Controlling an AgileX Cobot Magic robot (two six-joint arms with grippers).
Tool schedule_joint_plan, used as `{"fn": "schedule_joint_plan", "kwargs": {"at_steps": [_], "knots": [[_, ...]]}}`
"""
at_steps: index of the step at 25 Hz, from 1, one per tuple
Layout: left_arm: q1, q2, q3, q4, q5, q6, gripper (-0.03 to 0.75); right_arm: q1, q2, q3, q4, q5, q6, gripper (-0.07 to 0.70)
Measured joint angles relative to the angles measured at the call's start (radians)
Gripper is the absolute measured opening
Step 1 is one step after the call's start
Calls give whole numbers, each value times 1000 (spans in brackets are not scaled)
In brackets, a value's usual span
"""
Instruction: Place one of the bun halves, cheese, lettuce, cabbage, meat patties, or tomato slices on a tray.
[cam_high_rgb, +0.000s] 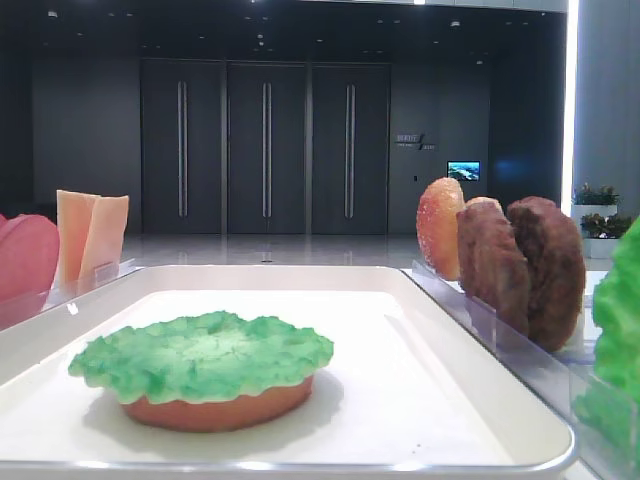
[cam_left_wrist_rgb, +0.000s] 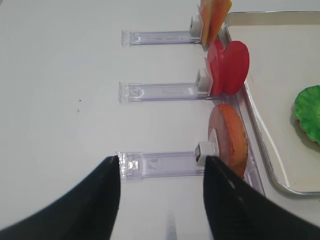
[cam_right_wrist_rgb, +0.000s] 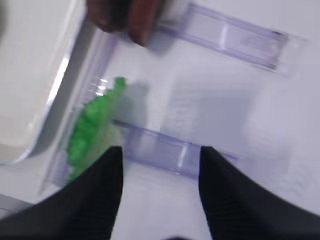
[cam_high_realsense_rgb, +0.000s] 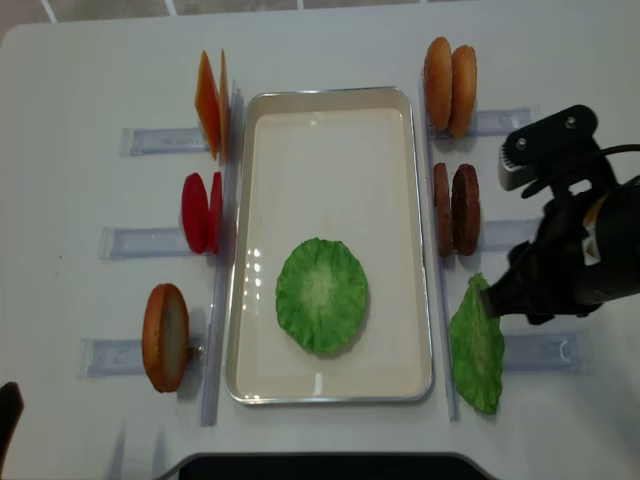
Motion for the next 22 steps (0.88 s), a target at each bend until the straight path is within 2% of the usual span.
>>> {"fn": "schedule_joint_plan", "kwargs": {"at_steps": [2, 6, 13, 16, 18, 22], "knots": [[0, 0, 0, 0, 0, 0, 408, -24, -54, -2, -38, 66, 15, 339], [0, 0, 0, 0, 0, 0, 408, -153, -156, -6, -58, 110, -25, 339], [0, 0, 0, 0, 0, 0, 408, -488, -295, -7, -31, 211, -238, 339], [0, 0, 0, 0, 0, 0, 408, -605, -379, -7, 22, 219, -323, 339], [0, 0, 0, 0, 0, 0, 408, -656, -429, -7, 66, 223, -357, 339], [0, 0, 0, 0, 0, 0, 408, -674, -498, -7, 120, 227, -357, 339]]}}
